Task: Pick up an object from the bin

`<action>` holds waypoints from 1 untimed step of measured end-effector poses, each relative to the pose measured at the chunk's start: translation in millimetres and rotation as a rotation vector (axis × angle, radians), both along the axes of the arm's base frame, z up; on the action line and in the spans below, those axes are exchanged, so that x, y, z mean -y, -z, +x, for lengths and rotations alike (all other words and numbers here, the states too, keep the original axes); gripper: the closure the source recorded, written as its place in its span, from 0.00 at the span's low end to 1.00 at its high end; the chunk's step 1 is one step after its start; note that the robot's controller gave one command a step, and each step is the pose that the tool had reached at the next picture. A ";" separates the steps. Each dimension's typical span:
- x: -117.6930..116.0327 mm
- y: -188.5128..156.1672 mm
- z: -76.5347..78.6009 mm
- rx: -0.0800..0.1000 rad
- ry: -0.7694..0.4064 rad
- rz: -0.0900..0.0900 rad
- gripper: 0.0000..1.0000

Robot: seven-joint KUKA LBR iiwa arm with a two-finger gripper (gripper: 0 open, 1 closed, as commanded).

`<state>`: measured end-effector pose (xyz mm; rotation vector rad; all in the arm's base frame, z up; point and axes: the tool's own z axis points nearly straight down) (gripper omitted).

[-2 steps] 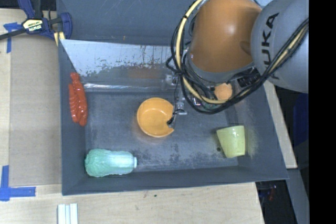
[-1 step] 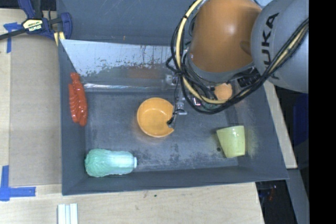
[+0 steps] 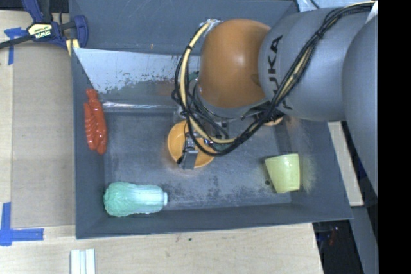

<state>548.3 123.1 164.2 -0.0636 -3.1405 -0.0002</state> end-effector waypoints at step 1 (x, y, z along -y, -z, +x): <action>19.0 3.9 0.3 0.015 -0.026 0.000 0.00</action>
Offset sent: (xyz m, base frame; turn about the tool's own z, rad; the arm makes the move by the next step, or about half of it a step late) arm 0.0110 -0.0053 -0.0261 0.0236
